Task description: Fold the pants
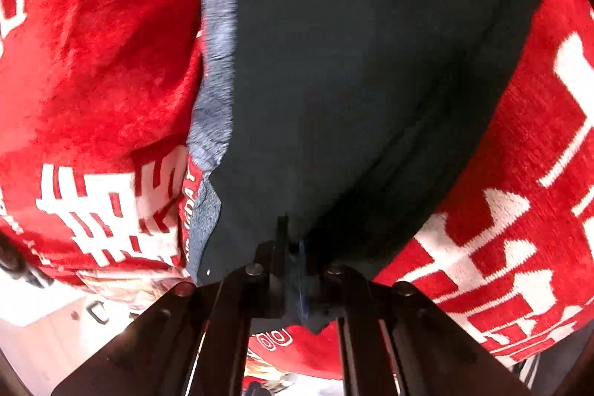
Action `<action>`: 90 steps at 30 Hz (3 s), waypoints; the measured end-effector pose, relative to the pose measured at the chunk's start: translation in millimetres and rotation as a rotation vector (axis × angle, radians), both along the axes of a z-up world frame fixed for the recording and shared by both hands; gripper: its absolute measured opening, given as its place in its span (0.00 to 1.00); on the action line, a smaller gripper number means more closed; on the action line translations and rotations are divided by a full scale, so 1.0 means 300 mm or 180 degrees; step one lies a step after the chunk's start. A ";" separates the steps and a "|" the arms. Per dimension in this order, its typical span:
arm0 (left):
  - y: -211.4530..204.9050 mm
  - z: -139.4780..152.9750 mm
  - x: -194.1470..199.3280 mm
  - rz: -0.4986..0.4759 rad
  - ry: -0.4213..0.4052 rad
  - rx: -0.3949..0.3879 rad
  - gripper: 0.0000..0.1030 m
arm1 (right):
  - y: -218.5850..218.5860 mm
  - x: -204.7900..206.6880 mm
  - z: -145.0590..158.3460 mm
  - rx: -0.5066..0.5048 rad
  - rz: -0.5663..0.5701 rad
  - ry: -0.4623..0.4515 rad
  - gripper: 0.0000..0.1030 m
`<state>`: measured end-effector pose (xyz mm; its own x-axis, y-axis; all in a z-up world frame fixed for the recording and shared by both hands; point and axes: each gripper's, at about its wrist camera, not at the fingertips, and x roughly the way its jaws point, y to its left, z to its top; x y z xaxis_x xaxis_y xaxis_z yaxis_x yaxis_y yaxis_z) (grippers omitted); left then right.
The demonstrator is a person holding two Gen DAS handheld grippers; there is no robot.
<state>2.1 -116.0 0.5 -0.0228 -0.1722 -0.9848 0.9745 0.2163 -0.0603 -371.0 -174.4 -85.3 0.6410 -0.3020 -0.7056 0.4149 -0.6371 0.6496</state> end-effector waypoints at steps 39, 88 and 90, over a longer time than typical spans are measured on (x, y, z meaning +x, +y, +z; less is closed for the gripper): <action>-0.485 -0.100 -0.468 -0.0736 0.0915 -0.0039 1.00 | -0.308 -0.319 0.228 -0.0520 0.1796 0.1576 0.55; -0.109 -0.139 -0.223 0.0080 0.0020 0.0520 0.93 | -0.157 0.248 0.152 -0.0829 0.3065 0.1254 0.45; -0.127 -0.150 -0.220 0.0023 0.0016 0.0524 0.93 | -0.145 0.249 0.161 -0.0813 0.3059 0.1297 0.47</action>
<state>-63.8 -154.2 -44.5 -0.0272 -0.0088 -0.9996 0.9726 0.2308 -0.0285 -296.2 -217.8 -36.8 0.4194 0.0345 -0.9072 0.8851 0.2067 0.4170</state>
